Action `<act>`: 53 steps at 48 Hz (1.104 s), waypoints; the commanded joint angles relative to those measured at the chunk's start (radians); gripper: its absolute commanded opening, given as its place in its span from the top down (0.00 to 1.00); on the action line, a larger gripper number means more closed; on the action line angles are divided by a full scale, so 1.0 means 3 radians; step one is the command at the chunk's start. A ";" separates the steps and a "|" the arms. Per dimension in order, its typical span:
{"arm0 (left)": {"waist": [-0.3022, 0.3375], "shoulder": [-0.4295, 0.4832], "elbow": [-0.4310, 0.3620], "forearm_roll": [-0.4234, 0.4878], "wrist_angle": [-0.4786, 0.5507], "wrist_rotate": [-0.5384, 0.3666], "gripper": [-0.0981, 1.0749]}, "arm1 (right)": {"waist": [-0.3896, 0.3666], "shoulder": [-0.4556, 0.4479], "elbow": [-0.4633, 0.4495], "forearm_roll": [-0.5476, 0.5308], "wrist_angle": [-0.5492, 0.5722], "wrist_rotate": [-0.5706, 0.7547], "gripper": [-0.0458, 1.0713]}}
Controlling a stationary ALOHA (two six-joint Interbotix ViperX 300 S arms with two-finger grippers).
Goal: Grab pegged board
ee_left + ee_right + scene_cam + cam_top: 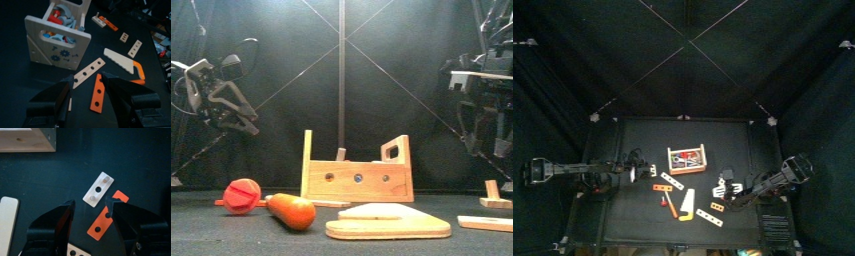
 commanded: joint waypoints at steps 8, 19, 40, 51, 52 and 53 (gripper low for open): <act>0.0010 0.0005 -0.0020 -0.0020 0.0123 0.0010 0.19 | -0.0015 -0.0036 0.0000 -0.0010 0.0015 0.0015 0.17; 0.0031 0.0005 -0.0036 -0.0118 0.0337 0.0005 0.19 | -0.0046 0.0046 0.0051 0.0051 -0.0072 0.0041 0.17; 0.0026 0.0005 -0.0026 -0.0179 0.0343 0.0010 0.19 | -0.0358 0.0389 0.0031 0.0102 -0.0317 0.0123 0.16; 0.0015 0.0005 -0.0026 -0.0179 0.0343 0.0010 0.19 | -0.0455 0.0445 0.0005 0.0220 -0.0307 0.0235 0.10; 0.0015 0.0005 -0.0020 -0.0179 0.0343 0.0010 0.19 | -0.0460 0.0450 0.0010 0.0220 -0.0322 0.0266 0.09; 0.0015 0.0005 -0.0020 -0.0179 0.0343 0.0010 0.19 | -0.0465 0.0455 0.0015 0.0220 -0.0327 0.0307 0.08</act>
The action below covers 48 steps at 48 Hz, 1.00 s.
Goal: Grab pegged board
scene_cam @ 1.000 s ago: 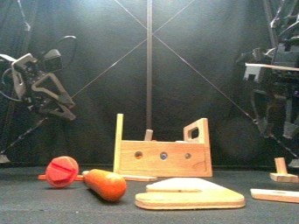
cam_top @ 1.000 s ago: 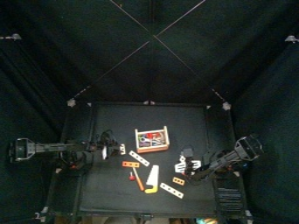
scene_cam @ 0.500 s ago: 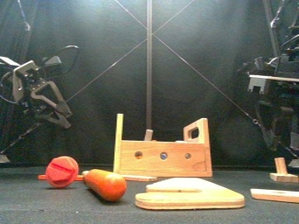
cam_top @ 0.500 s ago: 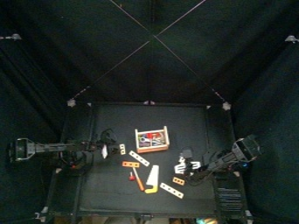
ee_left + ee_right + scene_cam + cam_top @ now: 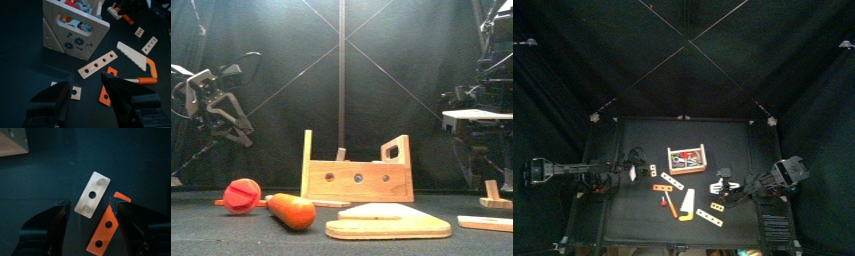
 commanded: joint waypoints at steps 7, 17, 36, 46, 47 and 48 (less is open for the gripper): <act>-0.0010 0.0005 -0.0041 -0.0005 -0.0010 0.0005 0.19 | -0.0031 -0.0020 0.0031 0.0015 -0.0097 0.0251 0.05; -0.0010 0.0005 -0.0046 -0.0005 -0.0010 0.0005 0.19 | -0.0133 0.0082 0.0097 0.0056 -0.0291 0.0261 0.05; -0.0010 0.0005 -0.0041 -0.0005 -0.0010 0.0000 0.19 | -0.0230 0.0286 0.0061 0.0046 -0.0501 0.0256 0.16; -0.0010 0.0005 -0.0036 -0.0005 -0.0010 0.0000 0.19 | -0.0230 0.0291 0.0061 0.0072 -0.0511 0.0256 0.35; -0.0015 0.0005 -0.0036 -0.0005 -0.0010 0.0000 0.19 | -0.0225 0.0291 0.0061 0.0077 -0.0511 0.0256 0.37; -0.0010 0.0005 -0.0036 -0.0005 -0.0010 0.0000 0.19 | -0.0230 0.0291 0.0061 0.0082 -0.0511 0.0256 0.38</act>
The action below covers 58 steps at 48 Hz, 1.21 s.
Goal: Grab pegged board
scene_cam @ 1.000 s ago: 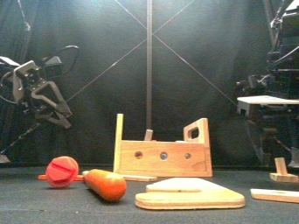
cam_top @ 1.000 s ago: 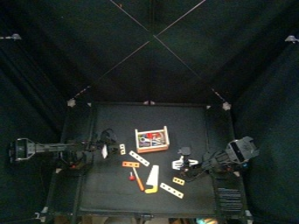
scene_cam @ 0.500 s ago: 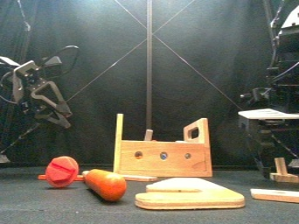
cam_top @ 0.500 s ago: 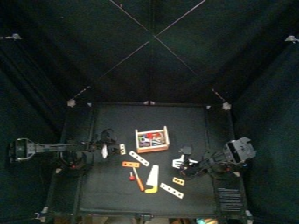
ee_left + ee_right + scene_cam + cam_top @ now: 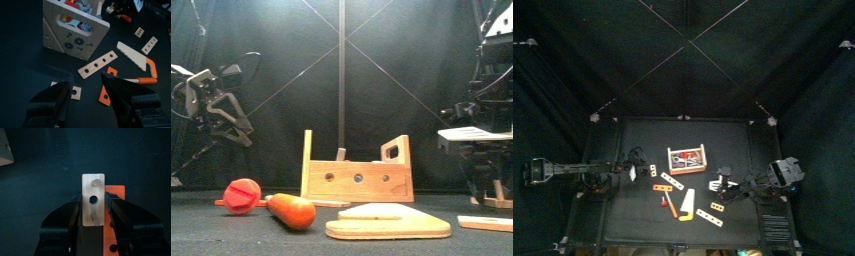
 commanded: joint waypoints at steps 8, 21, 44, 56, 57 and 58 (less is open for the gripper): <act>-0.0005 0.0005 -0.0036 -0.0010 -0.0010 0.0005 0.19 | -0.0010 0.0010 -0.0031 0.0020 -0.0128 0.0005 0.47; -0.0005 0.0005 -0.0041 -0.0010 -0.0010 0.0005 0.19 | -0.0010 -0.0097 -0.0159 -0.0133 0.0092 -0.0010 0.48; -0.0005 0.0005 -0.0036 -0.0015 -0.0010 0.0005 0.19 | 0.0010 -0.0118 -0.0312 -0.0271 0.0148 -0.0020 0.48; -0.0010 0.0010 -0.0041 -0.0102 -0.0010 0.0005 0.19 | 0.0010 -0.0118 -0.0332 -0.0307 0.0153 -0.0026 0.48; -0.0010 0.0005 -0.0041 -0.0112 -0.0010 0.0005 0.19 | 0.0010 -0.0118 -0.0337 -0.0307 0.0153 -0.0020 0.48; -0.0005 0.0005 -0.0041 -0.0118 -0.0010 0.0005 0.19 | 0.0010 -0.0118 -0.0343 -0.0302 0.0148 -0.0020 0.48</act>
